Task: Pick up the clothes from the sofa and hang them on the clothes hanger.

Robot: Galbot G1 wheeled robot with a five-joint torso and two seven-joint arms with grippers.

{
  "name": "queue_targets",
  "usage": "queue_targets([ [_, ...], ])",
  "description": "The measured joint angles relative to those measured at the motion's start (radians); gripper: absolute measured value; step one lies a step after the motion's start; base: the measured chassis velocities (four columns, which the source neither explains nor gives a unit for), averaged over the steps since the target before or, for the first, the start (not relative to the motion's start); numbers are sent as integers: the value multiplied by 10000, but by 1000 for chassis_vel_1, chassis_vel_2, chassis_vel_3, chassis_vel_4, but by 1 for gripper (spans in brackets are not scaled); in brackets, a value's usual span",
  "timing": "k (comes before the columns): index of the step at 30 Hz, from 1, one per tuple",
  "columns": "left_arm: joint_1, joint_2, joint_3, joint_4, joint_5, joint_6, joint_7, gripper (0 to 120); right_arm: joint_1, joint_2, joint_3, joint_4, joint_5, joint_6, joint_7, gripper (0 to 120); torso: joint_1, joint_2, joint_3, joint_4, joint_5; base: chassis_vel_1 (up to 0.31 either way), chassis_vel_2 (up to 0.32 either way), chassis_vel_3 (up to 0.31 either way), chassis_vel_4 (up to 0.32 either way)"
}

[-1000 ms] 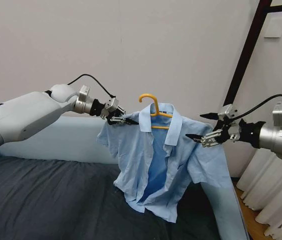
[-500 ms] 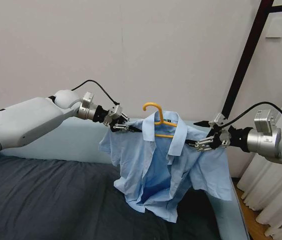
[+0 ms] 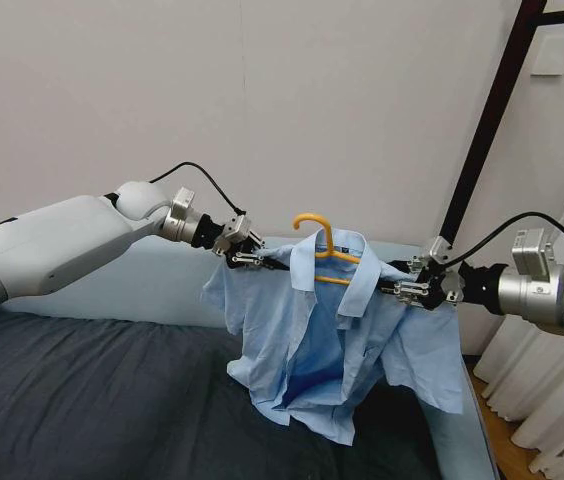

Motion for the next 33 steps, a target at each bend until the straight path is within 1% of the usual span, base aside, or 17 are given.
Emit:
queue_targets([
  [1,0,2,2,3,-4,-8,-23,1,-12,-7,1,29,10,13,-7,13,0,0,0,0,0,0,0,0,0],
  [3,3,7,12,17,-11,-31,-90,1,-48,-25,4,70,42,56,-15,10,0,1,0,0,0,0,0,0,0],
  [10,63,41,13,-48,23,-177,-467,1,-100,-65,40,123,235,64,69,10,0,0,0,0,-1,0,0,0,0],
  [12,93,116,-93,-130,60,-289,-708,7,-125,-86,116,72,399,60,142,10,0,0,0,0,0,0,0,0,0],
  [13,93,116,-93,-130,60,-289,-708,7,-125,-86,116,72,399,60,142,10,0,0,0,0,0,0,0,0,0],
  [14,105,176,-134,-175,96,-390,-922,14,-127,-111,158,42,558,34,242,10,0,0,-1,0,0,0,0,0,0],
  [15,110,229,-149,-194,119,-490,-1110,15,-127,-136,184,25,672,-11,334,10,0,0,0,-1,0,0,0,0,0],
  [16,117,308,-177,-228,158,-656,-1359,22,-127,-162,222,20,859,-95,494,8,0,0,0,0,-1,0,0,0,0],
  [18,180,433,-364,-301,228,-823,-1609,28,-114,-167,273,2,1169,-249,761,8,0,0,0,0,0,0,0,0,0],
  [19,239,516,-487,-380,280,-895,-1797,34,-97,-157,299,-34,1321,-348,917,8,0,1,-1,1,0,0,0,0,0],
  [20,239,516,-487,-380,280,-895,-1797,34,-97,-157,299,-34,1321,-348,917,8,0,1,-1,1,0,0,0,0,0],
  [23,618,809,-995,-769,527,-1065,-2319,47,-41,-98,383,-192,1908,-567,1409,8,0,1,0,0,-3,0,0,0,0],
  [24,618,809,-995,-769,527,-1065,-2319,47,-41,-98,383,-192,1908,-567,1409,8,0,1,0,0,-3,0,0,0,0],
  [27,1063,1234,-1435,-1462,754,-1119,-2808,62,23,-44,410,-266,2317,-799,1736,8,0,0,0,0,-1,0,0,0,0],
  [28,1063,1234,-1435,-1462,754,-1119,-2808,62,23,-44,410,-266,2317,-799,1736,8,0,0,0,0,-1,0,0,0,0],
  [29,1236,1371,-1590,-1684,837,-1139,-3015,68,53,4,430,-282,2491,-862,1862,8,-1,0,0,-1,-1,0,0,0,0],
  [33,2379,1842,-2602,-2612,1086,-1124,-4072,86,204,201,584,-424,3289,-980,2429,8,-1,0,0,2,-1,0,0,0,0],
])
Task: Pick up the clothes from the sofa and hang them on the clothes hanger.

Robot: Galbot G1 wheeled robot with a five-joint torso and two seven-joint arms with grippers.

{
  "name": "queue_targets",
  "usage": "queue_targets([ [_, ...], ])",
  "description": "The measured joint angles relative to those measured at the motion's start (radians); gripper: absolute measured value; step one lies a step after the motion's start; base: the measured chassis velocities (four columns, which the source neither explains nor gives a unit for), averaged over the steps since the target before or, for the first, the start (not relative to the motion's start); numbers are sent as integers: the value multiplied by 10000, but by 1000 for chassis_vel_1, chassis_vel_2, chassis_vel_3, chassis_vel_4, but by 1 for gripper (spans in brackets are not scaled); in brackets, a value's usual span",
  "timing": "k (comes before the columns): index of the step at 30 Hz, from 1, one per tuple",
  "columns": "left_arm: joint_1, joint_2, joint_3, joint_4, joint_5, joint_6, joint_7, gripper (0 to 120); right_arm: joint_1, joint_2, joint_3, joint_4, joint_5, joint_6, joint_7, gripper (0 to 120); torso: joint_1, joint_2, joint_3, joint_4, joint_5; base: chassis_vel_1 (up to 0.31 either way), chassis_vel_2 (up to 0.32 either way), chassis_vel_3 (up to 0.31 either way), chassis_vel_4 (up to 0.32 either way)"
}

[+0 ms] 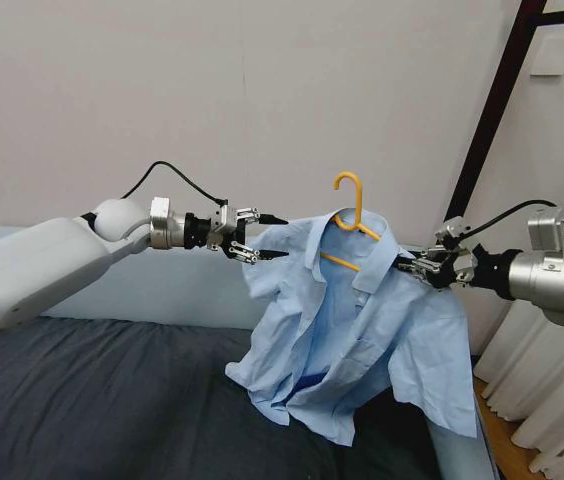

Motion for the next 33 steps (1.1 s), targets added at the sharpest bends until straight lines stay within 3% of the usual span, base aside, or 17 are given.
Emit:
queue_targets([
  [1,0,0,0,0,0,0,0,86,0,0,0,0,0,0,0,8,0,0,0,0,0,0,0,0,0],
  [4,1242,427,-753,-1081,192,73,-1395,96,110,43,121,-52,400,-47,334,8,0,0,0,-2,0,0,0,0,0],
  [6,1379,468,-814,-1190,222,78,-1590,98,121,45,132,-53,452,-57,371,8,-1,0,0,-2,0,0,0,0,0],
  [10,3303,741,-1599,-2881,762,280,-5160,100,515,176,246,-65,1301,-286,1140,8,-1,0,-1,1,0,0,0,0,0],
  [11,3303,741,-1599,-2881,762,280,-5160,100,515,176,246,-65,1301,-286,1140,8,-1,0,-1,1,0,0,0,0,0],
  [16,4393,207,-1886,-3828,1491,597,-8148,100,1897,570,37,-310,2430,-736,2206,8,-1,0,0,-2,1,0,0,0,0],
  [22,4912,-488,-1951,-3897,1996,875,-9359,100,2623,772,-128,-331,3129,-1003,2803,8,-1,0,0,-2,1,0,0,0,0],
  [33,5384,-1795,-1789,-2951,2573,1333,-10974,97,2847,766,-174,-1,3556,-1097,3083,8,0,0,0,-2,2,0,0,0,0],
])
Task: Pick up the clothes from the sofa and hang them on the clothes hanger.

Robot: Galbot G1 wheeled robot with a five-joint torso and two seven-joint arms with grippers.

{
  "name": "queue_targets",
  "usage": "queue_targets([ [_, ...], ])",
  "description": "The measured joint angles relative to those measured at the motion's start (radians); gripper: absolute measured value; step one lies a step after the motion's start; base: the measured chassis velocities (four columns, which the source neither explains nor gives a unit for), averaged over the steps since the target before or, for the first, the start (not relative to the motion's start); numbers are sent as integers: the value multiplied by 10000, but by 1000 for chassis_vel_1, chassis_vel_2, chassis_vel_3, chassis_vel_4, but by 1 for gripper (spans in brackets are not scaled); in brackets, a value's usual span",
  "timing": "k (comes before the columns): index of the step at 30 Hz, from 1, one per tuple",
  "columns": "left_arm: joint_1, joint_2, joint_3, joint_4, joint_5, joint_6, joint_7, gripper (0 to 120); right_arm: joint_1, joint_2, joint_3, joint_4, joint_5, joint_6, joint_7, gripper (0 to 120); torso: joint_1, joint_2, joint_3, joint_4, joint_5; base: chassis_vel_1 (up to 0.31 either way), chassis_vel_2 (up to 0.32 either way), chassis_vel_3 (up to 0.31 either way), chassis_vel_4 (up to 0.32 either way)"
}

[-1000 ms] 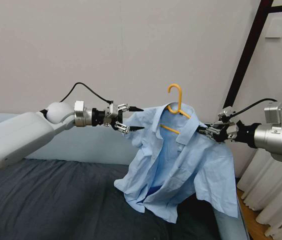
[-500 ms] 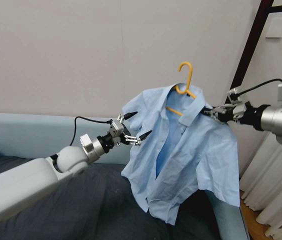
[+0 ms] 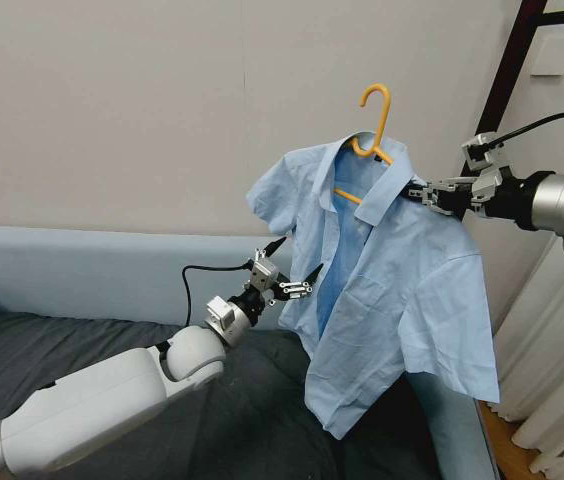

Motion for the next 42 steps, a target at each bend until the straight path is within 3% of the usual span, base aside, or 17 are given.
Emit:
queue_targets([
  [2,85,-290,96,158,0,67,-155,87,115,22,-48,16,80,-20,62,8,0,0,0,0,0,0,0,0,0],
  [4,114,-372,123,208,2,91,-174,86,134,27,-60,27,90,-26,71,8,0,0,0,0,0,0,0,0,0],
  [12,332,-895,184,739,117,87,-169,52,37,87,-63,169,200,-33,171,8,0,0,0,1,-1,0,0,0,0],
  [14,341,-952,184,786,123,52,-147,49,35,100,-63,179,213,-41,190,8,1,0,0,1,-1,0,0,0,0],
  [17,375,-1147,204,913,134,-162,-101,34,92,160,-109,170,244,-78,243,8,0,0,0,0,-1,0,0,0,0],
  [26,626,-912,197,590,229,-278,-40,2,182,252,-223,-190,182,-145,276,8,0,0,0,0,-1,0,0,0,0],
  [34,1030,-821,43,710,453,-929,322,0,-76,103,-106,-51,156,-140,283,8,0,0,0,-1,-3,0,0,0,0],
  [42,1270,-667,19,199,334,-530,115,0,-246,93,-50,-9,44,-116,316,8,1,1,0,1,-2,0,0,0,0],
])
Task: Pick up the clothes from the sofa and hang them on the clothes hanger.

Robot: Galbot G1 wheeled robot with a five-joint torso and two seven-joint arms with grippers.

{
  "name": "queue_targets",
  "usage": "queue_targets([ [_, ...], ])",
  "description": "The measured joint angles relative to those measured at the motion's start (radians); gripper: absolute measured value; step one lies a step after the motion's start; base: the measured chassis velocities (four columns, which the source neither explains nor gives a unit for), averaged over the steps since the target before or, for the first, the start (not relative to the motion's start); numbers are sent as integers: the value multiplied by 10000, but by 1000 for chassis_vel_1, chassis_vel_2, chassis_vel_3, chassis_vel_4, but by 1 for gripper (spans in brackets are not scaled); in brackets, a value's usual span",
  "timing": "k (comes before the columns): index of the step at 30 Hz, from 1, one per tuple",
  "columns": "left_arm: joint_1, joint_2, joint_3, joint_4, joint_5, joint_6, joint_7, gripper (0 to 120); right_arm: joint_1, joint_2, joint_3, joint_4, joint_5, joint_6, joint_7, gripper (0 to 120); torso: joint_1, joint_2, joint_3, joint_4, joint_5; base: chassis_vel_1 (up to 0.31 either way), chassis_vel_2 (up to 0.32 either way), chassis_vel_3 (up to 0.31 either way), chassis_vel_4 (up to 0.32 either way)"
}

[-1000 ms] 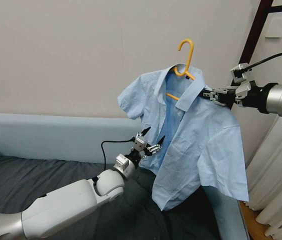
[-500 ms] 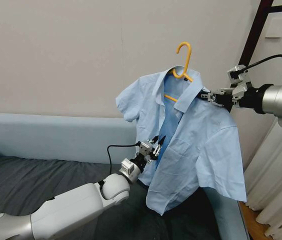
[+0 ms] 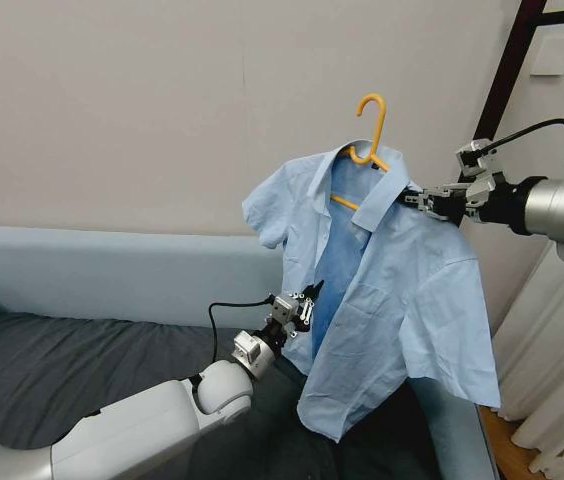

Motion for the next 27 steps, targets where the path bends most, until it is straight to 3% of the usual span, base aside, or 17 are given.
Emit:
queue_targets([
  [5,191,86,-4,-200,48,63,-89,0,-95,-1,23,2,-37,18,3,8,-1,0,0,-1,-1,0,0,0,0],
  [10,306,288,-122,-526,476,679,-704,2,-71,35,34,0,-35,28,97,8,0,0,0,0,-1,0,0,0,0],
  [16,526,964,-616,-1374,1316,922,-1069,25,-210,-55,84,-117,-27,14,221,8,0,0,0,-2,-1,0,0,0,0],
  [21,1214,1662,-1338,-2071,1858,459,-924,43,-388,-185,170,-138,-44,11,214,8,-1,0,0,2,-1,0,0,0,0],
  [27,1005,1752,-1227,-2783,1144,144,-335,65,-413,-241,210,13,-1,18,215,8,-1,0,0,2,-1,0,0,0,0],
])
